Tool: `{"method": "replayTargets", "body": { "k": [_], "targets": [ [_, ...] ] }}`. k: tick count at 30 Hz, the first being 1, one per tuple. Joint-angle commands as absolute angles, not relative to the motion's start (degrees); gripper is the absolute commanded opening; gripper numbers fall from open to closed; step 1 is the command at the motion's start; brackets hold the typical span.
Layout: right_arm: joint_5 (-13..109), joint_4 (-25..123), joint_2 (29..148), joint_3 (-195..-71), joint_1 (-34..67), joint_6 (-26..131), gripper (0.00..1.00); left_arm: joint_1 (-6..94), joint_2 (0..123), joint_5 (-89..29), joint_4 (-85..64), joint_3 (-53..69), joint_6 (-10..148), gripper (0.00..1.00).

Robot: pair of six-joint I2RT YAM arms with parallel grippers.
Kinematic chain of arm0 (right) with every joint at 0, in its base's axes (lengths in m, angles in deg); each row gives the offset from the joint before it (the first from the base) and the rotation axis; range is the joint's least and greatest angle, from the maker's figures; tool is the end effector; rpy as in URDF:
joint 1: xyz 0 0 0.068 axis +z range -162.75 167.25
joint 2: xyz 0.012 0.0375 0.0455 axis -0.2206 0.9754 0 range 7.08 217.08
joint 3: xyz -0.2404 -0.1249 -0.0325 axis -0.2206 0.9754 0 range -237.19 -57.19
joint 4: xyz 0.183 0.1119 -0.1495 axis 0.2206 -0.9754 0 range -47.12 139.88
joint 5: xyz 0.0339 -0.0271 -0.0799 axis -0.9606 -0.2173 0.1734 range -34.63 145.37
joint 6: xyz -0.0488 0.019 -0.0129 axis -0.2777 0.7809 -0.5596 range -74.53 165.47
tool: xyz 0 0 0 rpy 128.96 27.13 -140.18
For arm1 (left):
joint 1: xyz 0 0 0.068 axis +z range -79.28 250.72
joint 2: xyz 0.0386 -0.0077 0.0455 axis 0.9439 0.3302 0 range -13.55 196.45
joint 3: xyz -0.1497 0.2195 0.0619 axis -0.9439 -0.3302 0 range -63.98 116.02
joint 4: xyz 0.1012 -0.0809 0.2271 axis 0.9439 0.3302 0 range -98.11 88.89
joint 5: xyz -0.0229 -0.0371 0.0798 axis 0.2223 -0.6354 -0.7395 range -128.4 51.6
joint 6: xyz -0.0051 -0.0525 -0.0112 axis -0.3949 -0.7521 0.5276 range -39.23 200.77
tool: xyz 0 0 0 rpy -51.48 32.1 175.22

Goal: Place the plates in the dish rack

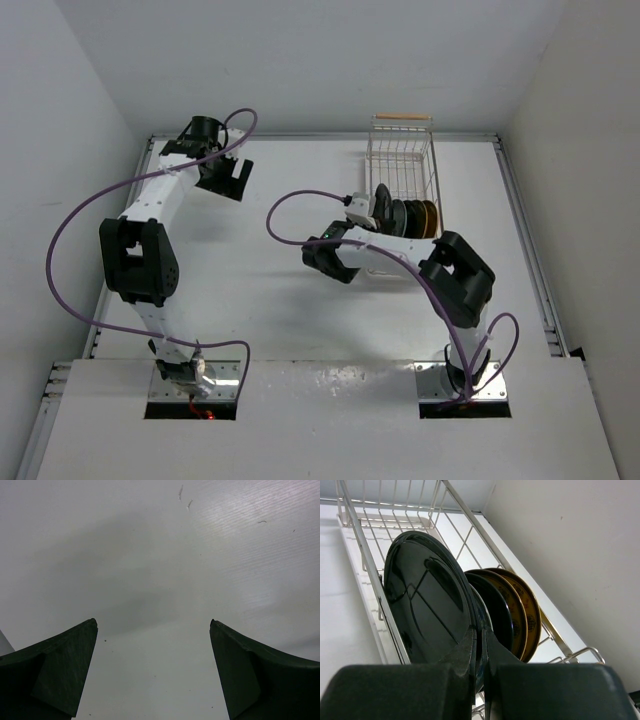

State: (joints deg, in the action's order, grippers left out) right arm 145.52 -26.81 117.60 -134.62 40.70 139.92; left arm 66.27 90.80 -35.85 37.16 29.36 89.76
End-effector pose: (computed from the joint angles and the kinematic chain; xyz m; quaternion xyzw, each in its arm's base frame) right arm 0.2225 0.2404 0.2077 0.1299 0.6942 -0.3094 0.6368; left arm 0.3969 -0.0325 0.2902 0.1184 0.9495 -0.0098 0.2905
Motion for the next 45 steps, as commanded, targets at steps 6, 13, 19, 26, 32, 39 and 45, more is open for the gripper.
{"method": "replayTargets", "body": {
  "k": [6, 13, 19, 26, 32, 39, 45],
  "targets": [
    [146.7, -40.7, 116.9, -130.8, 39.9, 144.2, 0.06, 66.9, 88.1, -35.8, 35.9, 29.2, 90.1, 0.99],
    [144.1, -40.4, 114.6, -130.7, 39.0, 146.5, 0.07, 66.9, 88.1, -35.8, 35.9, 29.2, 90.1, 0.99],
    [144.4, -40.1, 114.7, -131.7, 38.9, 144.2, 0.15, 66.9, 88.1, -35.8, 35.9, 29.2, 90.1, 0.99],
    [144.7, -40.3, 114.9, -131.8, 39.5, 143.5, 0.31, 66.9, 88.1, -35.8, 35.9, 29.2, 90.6, 0.99],
    [149.1, -40.4, 111.0, -137.3, 41.9, 138.4, 0.51, 66.9, 88.1, -35.8, 35.9, 29.2, 90.6, 0.99],
    [147.4, -40.1, 106.8, -153.0, 41.3, 123.1, 0.79, 66.9, 88.1, -35.8, 35.9, 29.8, 91.1, 0.99],
    [94.0, 10.9, 90.8, -137.9, 32.2, 61.4, 0.94, 66.9, 88.1, -33.7, 35.9, 30.9, 91.1, 0.99]
  ]
}}
